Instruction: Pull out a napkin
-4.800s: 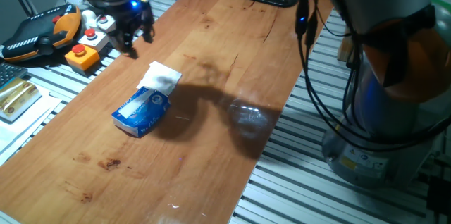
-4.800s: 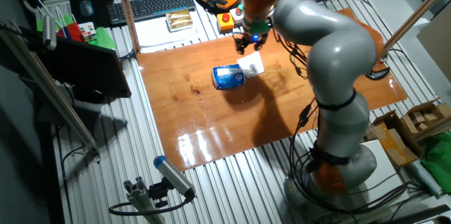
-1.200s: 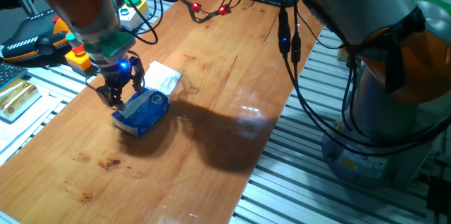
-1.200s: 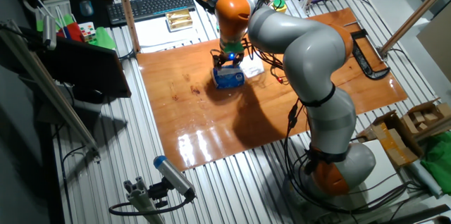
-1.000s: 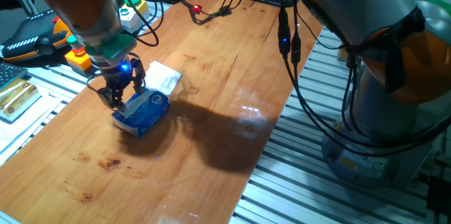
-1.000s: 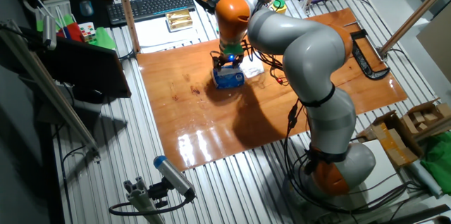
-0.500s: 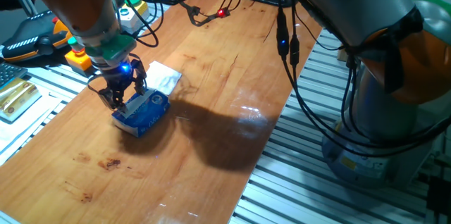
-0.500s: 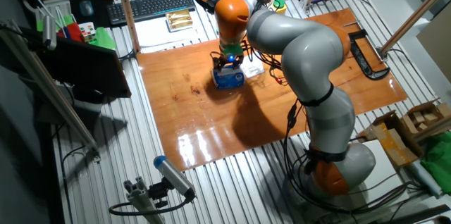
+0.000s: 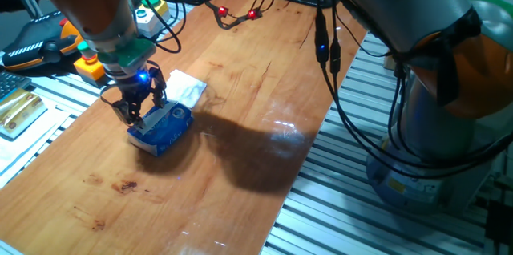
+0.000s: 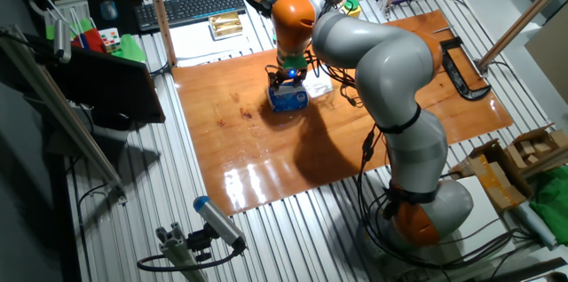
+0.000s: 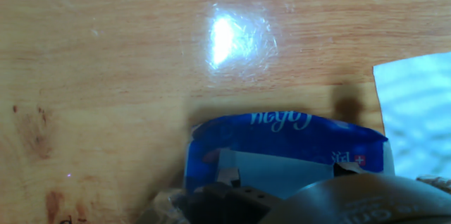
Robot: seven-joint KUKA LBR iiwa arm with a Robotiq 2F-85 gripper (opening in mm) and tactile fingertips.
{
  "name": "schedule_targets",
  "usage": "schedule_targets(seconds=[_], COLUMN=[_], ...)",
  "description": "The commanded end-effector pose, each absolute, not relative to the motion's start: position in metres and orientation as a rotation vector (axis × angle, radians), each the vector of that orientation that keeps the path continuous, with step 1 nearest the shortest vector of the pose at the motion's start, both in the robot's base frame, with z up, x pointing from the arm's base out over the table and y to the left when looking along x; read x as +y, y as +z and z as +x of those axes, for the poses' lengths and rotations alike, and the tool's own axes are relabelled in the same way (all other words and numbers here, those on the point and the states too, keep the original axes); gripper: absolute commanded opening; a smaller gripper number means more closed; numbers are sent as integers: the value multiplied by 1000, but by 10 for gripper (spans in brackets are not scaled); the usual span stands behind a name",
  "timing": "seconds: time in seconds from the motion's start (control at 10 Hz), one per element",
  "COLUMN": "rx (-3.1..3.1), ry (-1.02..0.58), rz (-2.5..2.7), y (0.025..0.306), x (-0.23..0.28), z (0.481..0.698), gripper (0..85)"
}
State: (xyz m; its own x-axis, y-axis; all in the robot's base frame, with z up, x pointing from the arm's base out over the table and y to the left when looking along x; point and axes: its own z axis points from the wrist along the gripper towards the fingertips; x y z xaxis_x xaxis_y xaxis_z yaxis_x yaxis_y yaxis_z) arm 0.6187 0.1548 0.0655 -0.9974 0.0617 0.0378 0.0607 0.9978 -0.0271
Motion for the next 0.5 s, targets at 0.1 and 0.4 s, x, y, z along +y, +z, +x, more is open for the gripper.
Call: schedule_targets(seconds=[0.1,0.4], rx=[-3093,-2965], ry=[33,72], rz=[-104,-143], y=[65,65], x=[155,155], z=[619,619], gripper=[687,690])
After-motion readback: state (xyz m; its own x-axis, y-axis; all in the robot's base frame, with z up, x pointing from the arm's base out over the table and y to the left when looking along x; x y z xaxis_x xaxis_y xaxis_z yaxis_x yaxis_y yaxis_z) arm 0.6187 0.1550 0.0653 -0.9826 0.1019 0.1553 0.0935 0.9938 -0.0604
